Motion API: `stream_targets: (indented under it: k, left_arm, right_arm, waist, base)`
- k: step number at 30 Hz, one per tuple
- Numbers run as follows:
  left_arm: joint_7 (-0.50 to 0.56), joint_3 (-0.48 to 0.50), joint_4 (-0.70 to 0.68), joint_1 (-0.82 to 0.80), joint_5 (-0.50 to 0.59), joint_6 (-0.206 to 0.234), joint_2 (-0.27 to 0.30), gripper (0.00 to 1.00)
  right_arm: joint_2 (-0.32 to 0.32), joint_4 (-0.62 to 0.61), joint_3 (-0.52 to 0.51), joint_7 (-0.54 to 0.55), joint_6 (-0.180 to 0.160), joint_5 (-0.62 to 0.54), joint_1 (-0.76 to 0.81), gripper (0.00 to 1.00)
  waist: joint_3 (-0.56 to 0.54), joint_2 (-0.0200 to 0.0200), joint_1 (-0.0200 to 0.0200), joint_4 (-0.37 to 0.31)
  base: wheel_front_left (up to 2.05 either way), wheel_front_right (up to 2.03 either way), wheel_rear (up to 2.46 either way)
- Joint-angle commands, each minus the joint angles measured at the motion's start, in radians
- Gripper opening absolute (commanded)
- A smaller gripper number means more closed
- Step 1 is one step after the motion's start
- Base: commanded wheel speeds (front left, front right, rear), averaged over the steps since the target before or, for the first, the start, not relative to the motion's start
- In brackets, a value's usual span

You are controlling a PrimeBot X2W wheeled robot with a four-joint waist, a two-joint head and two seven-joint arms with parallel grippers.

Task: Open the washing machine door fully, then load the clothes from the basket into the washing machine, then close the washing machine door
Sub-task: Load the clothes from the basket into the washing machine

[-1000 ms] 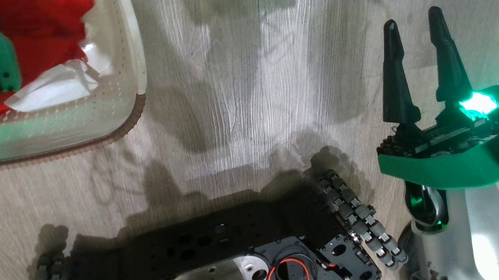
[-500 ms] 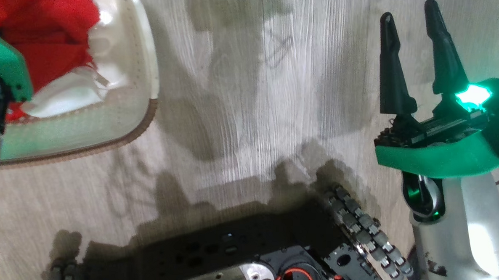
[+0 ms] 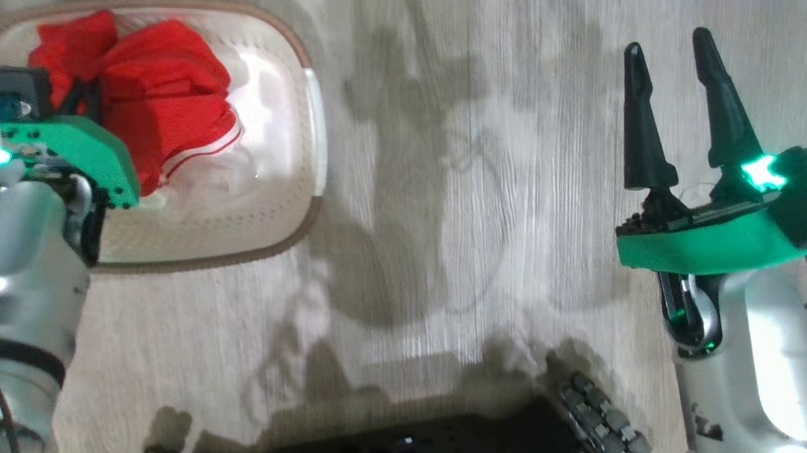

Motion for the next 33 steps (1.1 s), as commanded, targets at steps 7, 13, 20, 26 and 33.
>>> stream_targets:
  k: [7,13,20,26,33]
  left_arm:
    - [-0.014,0.101,-0.386,0.240,0.013,0.074,0.029,0.00]
    - [-0.014,0.136,-0.649,0.388,0.036,0.118,0.030,0.00]
    - [-0.006,0.151,-0.898,0.509,0.031,0.149,0.033,0.00]
    - [0.022,0.145,-1.080,0.615,0.043,0.190,0.044,0.00]
    - [0.056,0.126,-1.188,0.749,0.054,0.231,0.046,0.00]
  right_arm:
    - [-0.001,0.008,-0.011,0.023,0.000,-0.015,0.075,1.00]
    - [-0.001,0.022,-0.028,0.038,0.000,-0.014,0.106,1.00]
    - [-0.001,0.040,-0.047,0.054,0.000,-0.015,0.144,1.00]
    - [-0.001,0.062,-0.053,0.076,0.000,-0.015,0.191,1.00]
    - [-0.001,0.069,-0.049,0.086,0.000,-0.009,0.247,1.00]
  waist:
    - [-0.209,0.0000,0.0000,0.078]
    - [-0.305,0.0000,0.0000,0.096]
    - [-0.409,0.0000,0.0000,0.110]
    - [-0.513,0.0000,0.0000,0.112]
    - [-0.594,0.0000,0.0000,0.114]
  base:
    - [0.00,0.00,0.00]
    - [0.00,0.00,0.00]
    - [0.00,0.00,0.00]
    - [0.00,0.00,0.00]
    - [0.00,0.00,0.00]
